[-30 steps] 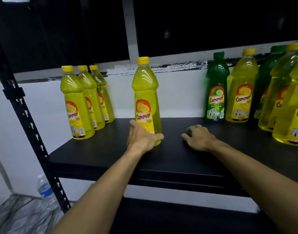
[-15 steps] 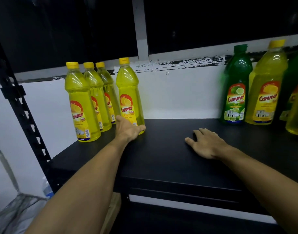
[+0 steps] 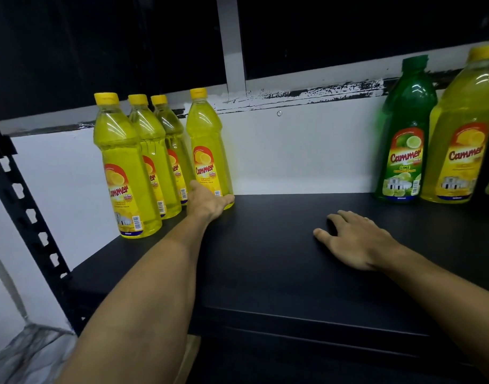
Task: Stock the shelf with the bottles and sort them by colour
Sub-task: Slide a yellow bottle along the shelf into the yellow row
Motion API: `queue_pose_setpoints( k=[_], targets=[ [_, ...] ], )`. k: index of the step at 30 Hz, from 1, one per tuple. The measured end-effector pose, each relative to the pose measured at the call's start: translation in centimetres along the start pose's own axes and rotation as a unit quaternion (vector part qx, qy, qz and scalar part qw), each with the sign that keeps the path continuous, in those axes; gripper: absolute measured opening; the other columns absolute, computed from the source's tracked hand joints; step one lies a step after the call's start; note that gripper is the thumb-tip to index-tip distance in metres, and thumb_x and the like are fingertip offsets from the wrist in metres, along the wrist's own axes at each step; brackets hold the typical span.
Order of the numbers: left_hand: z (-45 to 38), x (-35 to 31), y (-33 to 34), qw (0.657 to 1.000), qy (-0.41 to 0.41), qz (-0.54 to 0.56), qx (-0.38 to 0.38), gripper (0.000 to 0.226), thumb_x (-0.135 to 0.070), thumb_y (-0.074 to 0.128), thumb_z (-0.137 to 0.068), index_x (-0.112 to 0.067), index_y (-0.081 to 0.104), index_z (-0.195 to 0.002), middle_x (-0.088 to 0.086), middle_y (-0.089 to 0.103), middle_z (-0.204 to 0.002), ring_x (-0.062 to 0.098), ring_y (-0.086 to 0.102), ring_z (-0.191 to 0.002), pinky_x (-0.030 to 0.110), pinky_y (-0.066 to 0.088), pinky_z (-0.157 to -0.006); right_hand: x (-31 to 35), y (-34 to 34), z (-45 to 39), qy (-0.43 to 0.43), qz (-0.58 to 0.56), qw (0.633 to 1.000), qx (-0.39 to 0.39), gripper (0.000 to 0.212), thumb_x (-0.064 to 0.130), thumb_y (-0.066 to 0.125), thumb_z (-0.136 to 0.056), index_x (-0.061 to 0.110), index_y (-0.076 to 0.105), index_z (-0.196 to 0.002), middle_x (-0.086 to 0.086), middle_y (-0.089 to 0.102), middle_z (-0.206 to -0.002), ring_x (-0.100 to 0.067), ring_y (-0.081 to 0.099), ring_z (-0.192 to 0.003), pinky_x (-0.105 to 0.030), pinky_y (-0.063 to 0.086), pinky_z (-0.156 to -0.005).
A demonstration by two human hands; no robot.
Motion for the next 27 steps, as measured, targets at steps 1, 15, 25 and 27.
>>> queue_pose_setpoints(
  k=[1,15,25,27],
  targets=[
    [-0.2,0.0,0.1,1.0,0.0,0.0,0.001,0.087,-0.043,0.084,-0.072,-0.01,0.03,-0.131,0.012,0.05,-0.125,0.032,0.052,-0.114,0.042,0.047,-0.089,0.0,-0.1,0.0,0.0,-0.001,1.0,-0.002,0.067,0.059,0.024,-0.097,0.018,0.026,-0.151,-0.002,0.023,-0.157,-0.022,0.019,-0.145,-0.037,0.018,-0.115],
    [-1.7,-0.1,1.1,1.0,0.017,-0.022,0.006,0.094,-0.047,0.08,-0.074,-0.008,0.025,-0.138,0.014,0.048,-0.13,0.033,0.05,-0.119,0.041,0.047,-0.091,0.2,-0.1,0.1,0.014,-0.013,1.0,-0.008,0.064,0.061,0.026,-0.096,0.021,0.033,-0.146,-0.001,0.03,-0.153,-0.024,0.027,-0.141,-0.039,0.027,-0.11],
    [-2.3,-0.4,1.6,0.999,0.012,-0.029,0.011,0.098,-0.048,0.079,-0.075,-0.008,0.02,-0.143,0.015,0.046,-0.135,0.034,0.047,-0.124,0.042,0.044,-0.095,0.1,-0.1,0.1,0.01,-0.018,1.0,-0.009,0.066,0.061,0.027,-0.096,0.021,0.029,-0.148,0.0,0.027,-0.155,-0.023,0.023,-0.143,-0.038,0.024,-0.112],
    [-2.3,-0.5,1.6,1.0,0.012,-0.027,0.012,0.099,-0.047,0.079,-0.076,-0.008,0.019,-0.144,0.015,0.045,-0.136,0.034,0.047,-0.124,0.043,0.044,-0.096,0.1,-0.2,0.1,0.009,-0.017,1.0,-0.009,0.066,0.061,0.027,-0.096,0.022,0.029,-0.149,0.0,0.025,-0.156,-0.023,0.022,-0.143,-0.038,0.024,-0.112]
  ],
)
Point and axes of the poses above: each hand's wrist, its own z-axis away from the middle knuckle, its own y-axis out of the palm, x = y × z, the point moved 3 cm from there along -z, towards the middle knuckle
